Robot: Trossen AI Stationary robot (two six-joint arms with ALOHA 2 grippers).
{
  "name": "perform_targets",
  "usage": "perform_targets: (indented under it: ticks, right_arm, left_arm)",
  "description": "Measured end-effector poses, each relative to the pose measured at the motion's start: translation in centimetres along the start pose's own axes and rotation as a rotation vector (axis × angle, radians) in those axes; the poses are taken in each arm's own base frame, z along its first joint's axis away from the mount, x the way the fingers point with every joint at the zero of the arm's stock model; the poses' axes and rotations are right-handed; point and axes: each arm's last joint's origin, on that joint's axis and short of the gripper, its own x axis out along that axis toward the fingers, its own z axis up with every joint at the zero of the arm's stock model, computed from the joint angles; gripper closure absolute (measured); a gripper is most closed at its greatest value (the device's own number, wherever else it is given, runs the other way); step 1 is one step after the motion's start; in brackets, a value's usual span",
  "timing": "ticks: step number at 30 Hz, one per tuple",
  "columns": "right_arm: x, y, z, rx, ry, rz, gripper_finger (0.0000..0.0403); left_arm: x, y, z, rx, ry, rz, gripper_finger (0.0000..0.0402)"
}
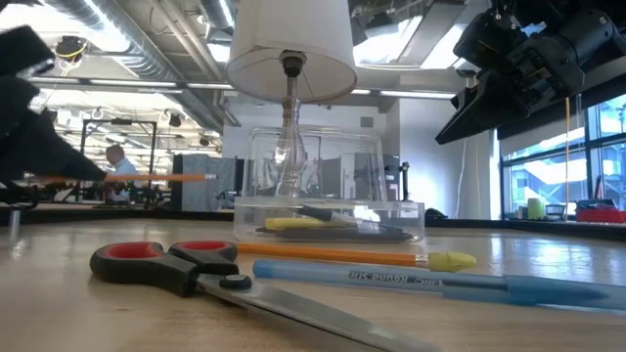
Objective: Pick & place school supplies into a supply box
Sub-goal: Put the orange pencil into the transparent supply box
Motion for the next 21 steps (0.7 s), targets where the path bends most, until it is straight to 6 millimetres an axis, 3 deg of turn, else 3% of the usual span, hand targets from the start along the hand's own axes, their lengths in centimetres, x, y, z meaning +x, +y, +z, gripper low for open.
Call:
perform_targets:
  ticks: [11,21]
  right_arm:
    - [0.0,0.0,0.0,0.000,0.000,0.000,0.0295]
    - [0.0,0.0,0.0,0.005,0.000,0.000,0.0295]
  left_arm:
    - [-1.8,-4.4,2.7,0.047,0.005,-0.072,0.0389]
    - [-1.1,-9.6,7.2,0.150,0.035,-0.118,0.0389]
